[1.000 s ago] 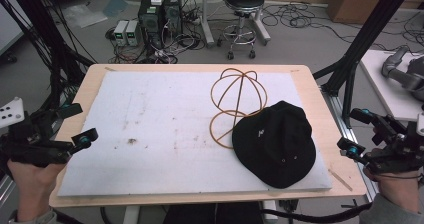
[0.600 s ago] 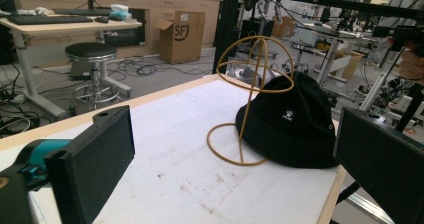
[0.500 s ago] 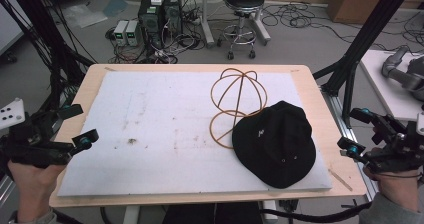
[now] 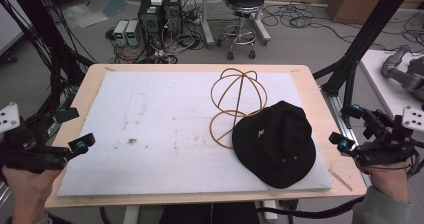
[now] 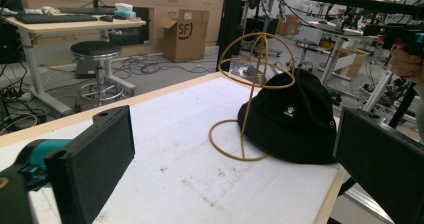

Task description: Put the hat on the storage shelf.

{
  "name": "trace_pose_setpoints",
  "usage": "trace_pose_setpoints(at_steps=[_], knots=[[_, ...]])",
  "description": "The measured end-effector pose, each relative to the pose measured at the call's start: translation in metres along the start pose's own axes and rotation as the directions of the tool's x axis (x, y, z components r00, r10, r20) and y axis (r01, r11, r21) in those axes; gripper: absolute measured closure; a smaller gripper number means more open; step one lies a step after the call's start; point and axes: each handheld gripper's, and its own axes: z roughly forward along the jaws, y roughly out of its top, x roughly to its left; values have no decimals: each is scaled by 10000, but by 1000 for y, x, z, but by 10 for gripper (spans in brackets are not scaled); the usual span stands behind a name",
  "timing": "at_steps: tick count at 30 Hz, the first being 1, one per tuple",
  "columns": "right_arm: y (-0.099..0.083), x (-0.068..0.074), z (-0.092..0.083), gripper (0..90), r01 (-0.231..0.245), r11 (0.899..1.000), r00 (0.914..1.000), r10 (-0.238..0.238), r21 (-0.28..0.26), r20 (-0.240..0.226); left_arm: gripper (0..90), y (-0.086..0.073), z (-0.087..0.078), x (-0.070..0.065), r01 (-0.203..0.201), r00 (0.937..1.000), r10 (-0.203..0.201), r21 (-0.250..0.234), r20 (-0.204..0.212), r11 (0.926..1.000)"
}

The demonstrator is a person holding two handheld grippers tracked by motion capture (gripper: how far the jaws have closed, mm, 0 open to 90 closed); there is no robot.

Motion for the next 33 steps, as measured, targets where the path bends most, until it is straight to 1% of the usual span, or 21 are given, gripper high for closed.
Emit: trace_pose_setpoints(at_steps=[4,9,10,12,13,15,17,18,19,22,23,25,30,31,33], knots=[[-1,-4,5,11,84,10000,9999,-83,38,-68,33,-1,-5,-1,-25,10000,25,7,-82,10000],[-3,-9,11,11,62,9999,9999,-61,104,-115,33,-2,-10,-3,-13,9999,13,12,-169,10000],[-3,-11,15,11,87,9998,9998,-83,178,-175,33,-2,-11,-3,-30,9998,31,23,-193,10000],[-4,-12,16,11,84,9997,9997,-79,211,-230,33,-3,-13,-3,-37,9997,38,61,-229,10000],[-4,-13,19,11,40,9995,9997,-32,318,-257,33,-3,-13,-4,-11,9997,13,61,-262,10000],[-5,-15,23,11,131,9989,9995,-118,441,-288,33,-4,-15,-4,-10,9996,12,72,-286,10000],[-7,-18,28,11,193,9983,9991,-173,542,-379,33,-5,-17,-5,4,9995,-1,73,-329,10000],[-8,-21,31,11,141,9978,9988,-109,653,-488,33,-5,-18,-5,-5,9993,8,105,-373,9999],[-8,-21,31,11,141,9978,9988,-109,653,-488,33,-5,-19,-6,15,9993,-12,92,-383,10000],[-10,-24,37,11,99,9974,9976,-49,711,-693,33,-6,-23,-7,23,9989,-18,103,-462,9999],[-10,-25,38,11,160,9974,9970,-106,703,-768,33,-7,-25,-7,8,9989,-2,122,-476,9999],[-10,-26,42,11,85,9974,9960,-22,712,-888,33,-7,-27,-8,19,9986,-12,129,-537,9999],[-10,-30,50,11,217,9962,9947,-130,841,-1021,33,-9,-33,-9,24,9978,-15,135,-663,9999],[-11,-31,53,11,289,9955,9946,-196,902,-1024,33,-9,-35,-9,48,9977,-39,135,-678,9999],[-11,-32,54,11,284,9948,9947,-184,975,-1010,33,-10,-36,-9,50,9974,-38,162,-714,9999]])
